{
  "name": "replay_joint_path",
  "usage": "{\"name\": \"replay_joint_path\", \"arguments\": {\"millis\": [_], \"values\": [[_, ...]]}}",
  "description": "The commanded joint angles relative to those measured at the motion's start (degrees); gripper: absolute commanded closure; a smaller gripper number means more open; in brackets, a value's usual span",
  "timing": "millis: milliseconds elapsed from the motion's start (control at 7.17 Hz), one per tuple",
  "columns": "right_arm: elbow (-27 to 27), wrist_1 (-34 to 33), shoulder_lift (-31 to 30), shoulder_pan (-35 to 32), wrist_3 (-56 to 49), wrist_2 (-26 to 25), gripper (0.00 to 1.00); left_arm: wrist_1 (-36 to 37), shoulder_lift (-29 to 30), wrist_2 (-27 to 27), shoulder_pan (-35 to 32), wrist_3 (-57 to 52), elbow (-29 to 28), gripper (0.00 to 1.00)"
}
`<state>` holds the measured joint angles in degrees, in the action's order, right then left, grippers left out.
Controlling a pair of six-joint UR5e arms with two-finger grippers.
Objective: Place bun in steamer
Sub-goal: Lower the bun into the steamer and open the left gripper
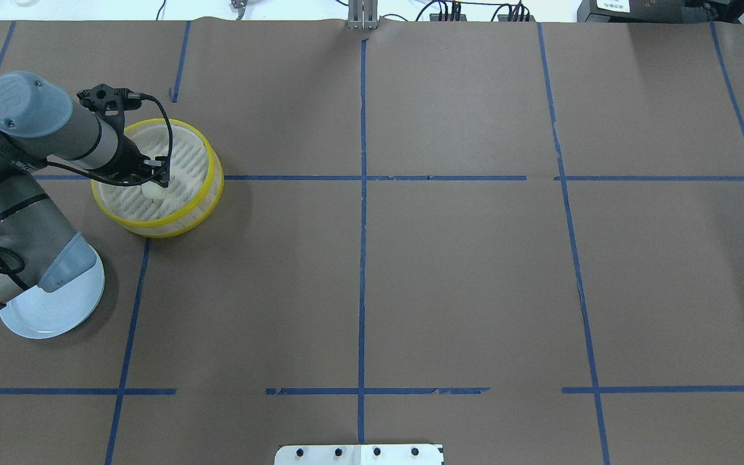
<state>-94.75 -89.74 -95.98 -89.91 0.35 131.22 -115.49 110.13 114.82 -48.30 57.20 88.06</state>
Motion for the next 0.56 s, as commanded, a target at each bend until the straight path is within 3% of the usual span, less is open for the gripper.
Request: {"name": "replay_joint_path", "arguments": {"millis": [0,140,419], "values": [[0.0,0.0,0.0,0.0,0.0,0.0,0.00,0.0,0.0,-0.1,0.6,0.0,-0.5,0.60],[0.0,0.0,0.0,0.0,0.0,0.0,0.00,0.0,0.0,-0.2,0.5,-0.1,-0.5,0.56],[0.0,0.0,0.0,0.0,0.0,0.0,0.00,-0.2,0.0,-0.4,0.5,-0.4,-0.3,0.02]]}}
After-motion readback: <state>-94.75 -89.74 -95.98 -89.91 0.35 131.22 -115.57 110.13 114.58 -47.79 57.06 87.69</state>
